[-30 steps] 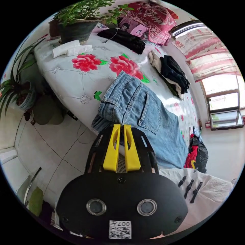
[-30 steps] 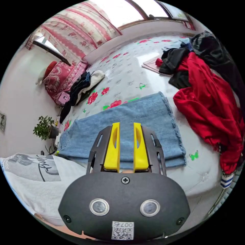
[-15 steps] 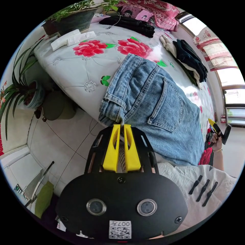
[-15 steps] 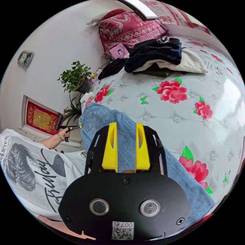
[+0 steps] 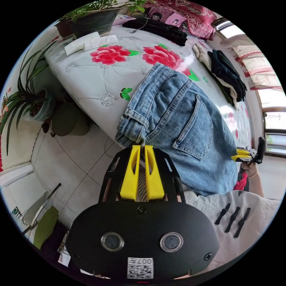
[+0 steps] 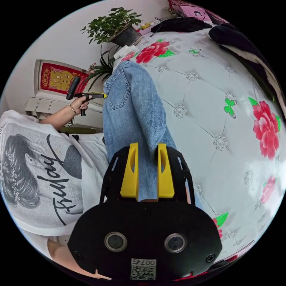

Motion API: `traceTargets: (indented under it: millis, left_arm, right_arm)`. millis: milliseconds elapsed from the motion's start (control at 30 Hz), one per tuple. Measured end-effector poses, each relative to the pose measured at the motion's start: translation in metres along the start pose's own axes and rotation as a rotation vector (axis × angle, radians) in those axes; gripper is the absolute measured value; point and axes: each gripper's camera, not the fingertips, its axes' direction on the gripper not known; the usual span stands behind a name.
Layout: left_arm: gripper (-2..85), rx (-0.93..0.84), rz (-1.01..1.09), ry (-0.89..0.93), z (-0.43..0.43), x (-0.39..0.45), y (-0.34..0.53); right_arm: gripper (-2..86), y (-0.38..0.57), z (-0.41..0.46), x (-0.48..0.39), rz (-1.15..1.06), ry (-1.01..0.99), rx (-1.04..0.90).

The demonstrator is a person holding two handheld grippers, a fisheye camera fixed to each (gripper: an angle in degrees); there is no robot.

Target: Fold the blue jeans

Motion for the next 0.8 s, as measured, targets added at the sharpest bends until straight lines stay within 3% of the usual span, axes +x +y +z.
traceTargets:
  millis: [100,267,400,433,500,600,733,800]
  left_arm:
    - [0.0,-0.005,-0.003,0.000,0.000,0.001,0.001]
    - [0.0,-0.007,-0.005,-0.008,0.000,0.003,0.004]
    - [0.0,-0.004,-0.013,-0.005,0.000,0.003,0.008]
    - [0.0,-0.006,-0.016,-0.004,-0.001,0.003,0.009]
    - [0.1,-0.003,-0.022,-0.005,-0.001,0.003,0.011]
    - [0.3,0.012,-0.028,-0.002,-0.001,0.003,0.017]
    - [0.7,0.045,-0.020,0.024,-0.010,0.001,0.029]
    - [0.8,0.094,0.009,0.033,-0.027,0.003,0.041]
  right_arm:
    - [8.5,-0.014,-0.004,0.007,-0.034,-0.095,-0.050]
    - [8.0,-0.031,-0.002,0.003,-0.090,0.016,-0.081]
    - [6.3,-0.049,-0.005,0.072,0.099,-0.368,0.005]
    - [5.6,-0.051,-0.005,0.068,0.063,-0.357,0.004]
    - [3.2,-0.052,-0.003,0.019,-0.161,-0.121,-0.044]
    - [2.6,-0.043,0.016,-0.013,-0.256,-0.028,-0.077]
    - [4.0,-0.036,0.040,0.006,-0.152,-0.091,-0.074]
    - [4.9,-0.034,0.032,0.035,-0.024,-0.222,0.000]
